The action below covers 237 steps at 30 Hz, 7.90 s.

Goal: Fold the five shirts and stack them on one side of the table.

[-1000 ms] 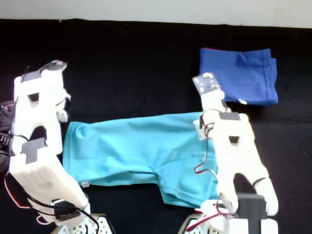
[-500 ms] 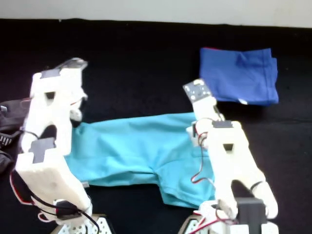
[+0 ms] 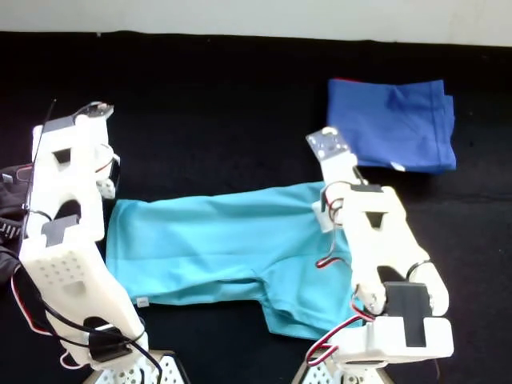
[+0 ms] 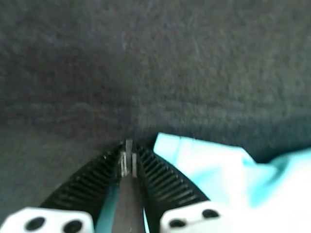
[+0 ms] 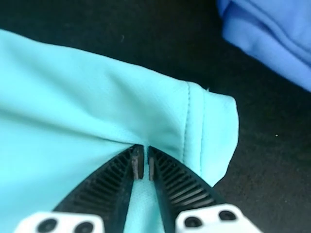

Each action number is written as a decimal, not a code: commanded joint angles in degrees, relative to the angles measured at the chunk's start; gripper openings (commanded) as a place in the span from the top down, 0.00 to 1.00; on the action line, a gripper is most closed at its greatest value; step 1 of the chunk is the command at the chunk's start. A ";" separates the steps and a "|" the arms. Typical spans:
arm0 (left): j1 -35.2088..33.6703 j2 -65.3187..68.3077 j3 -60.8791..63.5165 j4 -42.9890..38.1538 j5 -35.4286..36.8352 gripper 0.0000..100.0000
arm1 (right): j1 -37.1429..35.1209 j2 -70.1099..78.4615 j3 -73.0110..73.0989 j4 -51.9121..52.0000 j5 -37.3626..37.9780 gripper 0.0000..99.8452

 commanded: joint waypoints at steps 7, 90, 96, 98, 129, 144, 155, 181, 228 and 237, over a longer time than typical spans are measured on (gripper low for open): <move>3.12 -4.00 -11.74 17.32 0.26 0.99 | 0.57 -17.80 4.97 1.80 -0.88 0.96; 5.14 -22.81 40.92 -19.87 1.93 0.99 | -20.97 -43.21 15.16 30.90 1.41 0.85; 5.14 -22.81 40.92 -19.96 1.93 0.99 | -17.63 -37.23 15.08 30.29 1.49 0.79; 5.14 -22.81 40.92 -19.96 1.93 0.99 | -15.25 -34.77 15.08 29.32 1.58 0.82; 5.14 -22.73 40.92 -19.96 1.93 0.99 | -6.55 -28.09 14.55 32.48 2.99 0.99; 5.14 -22.90 40.75 -19.96 1.93 0.99 | -3.38 -51.47 16.31 46.11 8.97 0.99; 5.05 -34.95 41.98 -12.75 0.97 0.99 | -7.16 -51.47 28.97 37.58 8.97 0.99; -2.24 -35.21 54.37 -31.21 -5.01 0.99 | -37.93 -27.03 -0.48 45.05 -1.67 0.84; -1.98 -35.12 54.37 -31.30 -5.01 0.99 | -44.18 -5.67 -9.54 45.76 -1.58 0.99; -1.98 -35.12 54.37 -31.30 -5.01 0.99 | -42.77 -5.67 -6.99 43.56 -1.93 0.86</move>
